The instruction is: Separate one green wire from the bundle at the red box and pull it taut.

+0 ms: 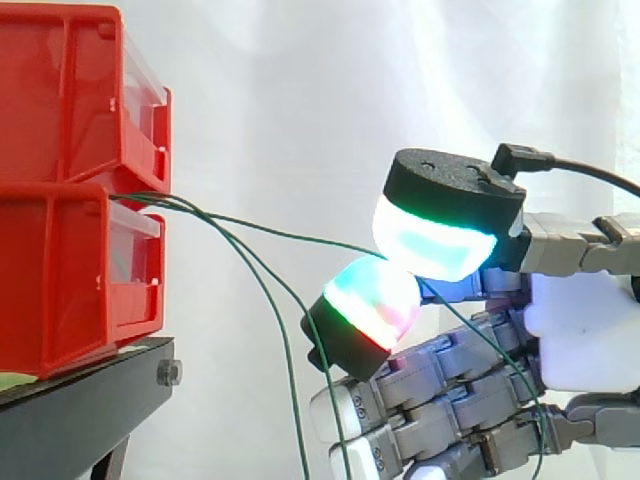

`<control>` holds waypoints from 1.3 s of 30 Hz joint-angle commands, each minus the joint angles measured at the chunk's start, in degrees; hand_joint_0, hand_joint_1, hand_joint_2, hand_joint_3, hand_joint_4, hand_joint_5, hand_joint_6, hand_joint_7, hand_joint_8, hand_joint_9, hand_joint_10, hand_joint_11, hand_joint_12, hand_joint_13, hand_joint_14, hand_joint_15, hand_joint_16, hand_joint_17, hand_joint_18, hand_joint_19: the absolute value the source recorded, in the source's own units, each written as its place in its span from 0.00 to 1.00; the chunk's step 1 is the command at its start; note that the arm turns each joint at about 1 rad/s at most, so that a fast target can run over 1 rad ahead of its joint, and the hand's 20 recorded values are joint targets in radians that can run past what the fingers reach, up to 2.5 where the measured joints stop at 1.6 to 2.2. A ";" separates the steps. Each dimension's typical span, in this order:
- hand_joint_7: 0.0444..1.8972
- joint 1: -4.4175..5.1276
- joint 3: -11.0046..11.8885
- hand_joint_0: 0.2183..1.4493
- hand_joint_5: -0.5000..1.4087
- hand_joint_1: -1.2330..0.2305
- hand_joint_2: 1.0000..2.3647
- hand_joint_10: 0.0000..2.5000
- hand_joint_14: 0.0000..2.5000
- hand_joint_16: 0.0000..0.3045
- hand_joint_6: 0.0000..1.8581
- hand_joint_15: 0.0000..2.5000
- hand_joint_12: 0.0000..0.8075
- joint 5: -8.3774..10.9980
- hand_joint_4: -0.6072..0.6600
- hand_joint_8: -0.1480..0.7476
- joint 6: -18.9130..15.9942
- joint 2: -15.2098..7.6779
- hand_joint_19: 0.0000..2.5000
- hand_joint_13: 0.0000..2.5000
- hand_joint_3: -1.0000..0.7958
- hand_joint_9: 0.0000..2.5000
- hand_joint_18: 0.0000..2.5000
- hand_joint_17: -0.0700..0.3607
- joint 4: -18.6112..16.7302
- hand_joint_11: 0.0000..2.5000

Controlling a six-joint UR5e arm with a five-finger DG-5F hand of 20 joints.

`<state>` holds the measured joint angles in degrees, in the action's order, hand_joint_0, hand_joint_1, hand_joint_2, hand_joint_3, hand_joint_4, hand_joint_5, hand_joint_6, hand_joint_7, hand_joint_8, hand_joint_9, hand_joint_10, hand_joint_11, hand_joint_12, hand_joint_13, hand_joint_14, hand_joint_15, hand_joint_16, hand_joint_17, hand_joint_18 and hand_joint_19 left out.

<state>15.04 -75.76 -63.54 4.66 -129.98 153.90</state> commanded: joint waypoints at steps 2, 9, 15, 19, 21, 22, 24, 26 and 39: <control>0.58 -0.01 0.00 0.31 0.21 0.32 0.01 0.00 0.01 0.16 0.47 0.13 0.41 0.00 0.43 0.45 0.00 -0.01 0.22 0.30 0.51 0.33 0.27 0.42 0.00 0.10; 0.58 0.08 0.00 0.31 0.21 0.32 0.01 0.00 0.01 0.16 0.47 0.13 0.41 0.00 0.43 0.45 0.00 0.08 0.23 0.30 0.51 0.33 0.27 0.42 0.00 0.10; 0.58 -0.01 -0.08 0.31 0.21 0.32 0.01 0.00 0.01 0.17 0.47 0.14 0.41 0.00 0.43 0.45 0.00 -0.01 0.23 0.31 0.51 0.33 0.28 0.43 0.00 0.11; 0.58 -0.01 0.00 0.31 0.21 0.32 0.01 0.00 0.01 0.17 0.47 0.14 0.41 0.00 0.43 0.45 0.00 0.08 0.23 0.31 0.51 0.34 0.28 0.43 0.00 0.11; 0.58 -0.01 0.00 0.31 0.21 0.32 0.01 0.00 0.01 0.17 0.47 0.14 0.41 0.09 0.43 0.46 0.00 0.08 0.23 0.31 0.51 0.34 0.28 0.43 0.00 0.10; 0.58 -0.01 -0.08 0.31 0.21 0.32 0.01 0.00 0.01 0.17 0.47 0.14 0.41 0.00 0.43 0.46 0.00 0.08 0.23 0.31 0.51 0.34 0.28 0.43 0.00 0.10; 0.58 -0.01 0.00 0.31 0.21 0.32 0.01 0.00 0.01 0.17 0.47 0.14 0.42 0.09 0.43 0.46 0.00 -0.01 0.23 0.31 0.51 0.34 0.28 0.43 0.00 0.11; 0.58 -0.01 -0.08 0.31 0.21 0.32 0.01 0.00 0.01 0.17 0.47 0.14 0.42 0.00 0.43 0.45 0.00 -0.01 0.23 0.31 0.51 0.34 0.28 0.43 0.00 0.11; 0.58 -0.01 0.00 0.31 0.21 0.32 0.01 0.00 0.01 0.17 0.47 0.14 0.42 0.09 0.43 0.46 0.00 -0.01 0.23 0.31 0.51 0.34 0.28 0.43 0.00 0.11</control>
<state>15.03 -75.79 -63.46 4.66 -129.98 153.90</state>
